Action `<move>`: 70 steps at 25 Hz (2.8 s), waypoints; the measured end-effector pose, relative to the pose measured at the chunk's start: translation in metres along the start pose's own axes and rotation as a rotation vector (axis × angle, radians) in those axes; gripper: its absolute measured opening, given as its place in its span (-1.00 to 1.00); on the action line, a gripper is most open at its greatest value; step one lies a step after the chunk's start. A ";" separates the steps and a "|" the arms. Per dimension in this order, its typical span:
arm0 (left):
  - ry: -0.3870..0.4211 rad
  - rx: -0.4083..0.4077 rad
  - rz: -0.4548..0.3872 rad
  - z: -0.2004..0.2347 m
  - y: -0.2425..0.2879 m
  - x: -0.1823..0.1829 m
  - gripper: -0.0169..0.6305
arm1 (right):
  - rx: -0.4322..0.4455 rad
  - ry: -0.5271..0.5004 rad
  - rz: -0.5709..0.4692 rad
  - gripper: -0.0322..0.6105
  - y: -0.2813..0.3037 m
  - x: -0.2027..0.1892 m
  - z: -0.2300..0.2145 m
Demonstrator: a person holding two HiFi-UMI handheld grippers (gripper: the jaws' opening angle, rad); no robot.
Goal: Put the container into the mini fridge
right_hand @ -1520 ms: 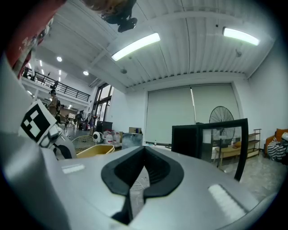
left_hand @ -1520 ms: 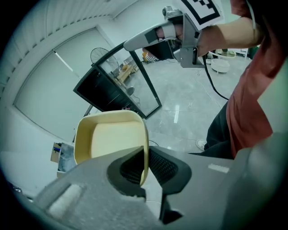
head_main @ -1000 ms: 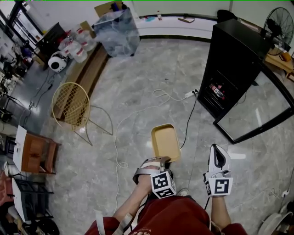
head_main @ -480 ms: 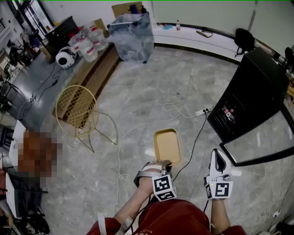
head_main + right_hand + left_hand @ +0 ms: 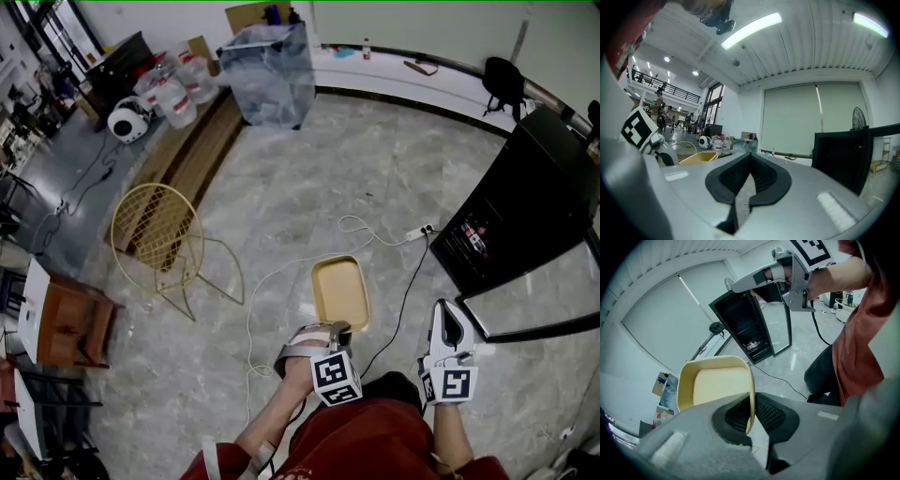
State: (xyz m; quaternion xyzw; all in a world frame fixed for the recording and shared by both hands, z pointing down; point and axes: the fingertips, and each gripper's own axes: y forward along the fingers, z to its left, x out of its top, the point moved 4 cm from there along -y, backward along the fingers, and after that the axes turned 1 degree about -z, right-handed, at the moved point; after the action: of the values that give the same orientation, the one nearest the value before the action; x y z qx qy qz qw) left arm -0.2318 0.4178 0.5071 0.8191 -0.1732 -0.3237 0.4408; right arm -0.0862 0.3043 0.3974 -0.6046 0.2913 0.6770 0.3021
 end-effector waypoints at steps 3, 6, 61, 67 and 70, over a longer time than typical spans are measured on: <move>0.017 -0.001 -0.006 0.009 0.006 0.004 -0.87 | -0.019 0.010 0.005 -0.90 0.006 -0.004 -0.006; 0.028 -0.019 -0.014 0.014 0.015 0.009 -0.87 | -0.037 0.022 0.014 -0.90 0.012 -0.011 -0.013; 0.669 -0.337 -0.237 0.110 0.265 0.417 -0.88 | -0.624 0.142 0.117 -0.90 0.044 -0.099 -0.395; 0.762 -0.391 -0.291 0.123 0.298 0.436 -0.88 | -0.752 0.131 0.171 -0.90 0.051 -0.108 -0.408; 0.831 -0.425 -0.310 0.131 0.311 0.443 -0.88 | -0.821 0.140 0.171 -0.90 0.064 -0.101 -0.412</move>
State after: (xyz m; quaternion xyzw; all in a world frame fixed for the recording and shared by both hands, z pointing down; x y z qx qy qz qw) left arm 0.0029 -0.0859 0.5469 0.7870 0.2112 -0.0593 0.5767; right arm 0.1386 -0.0566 0.4590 -0.6929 0.0662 0.7168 -0.0413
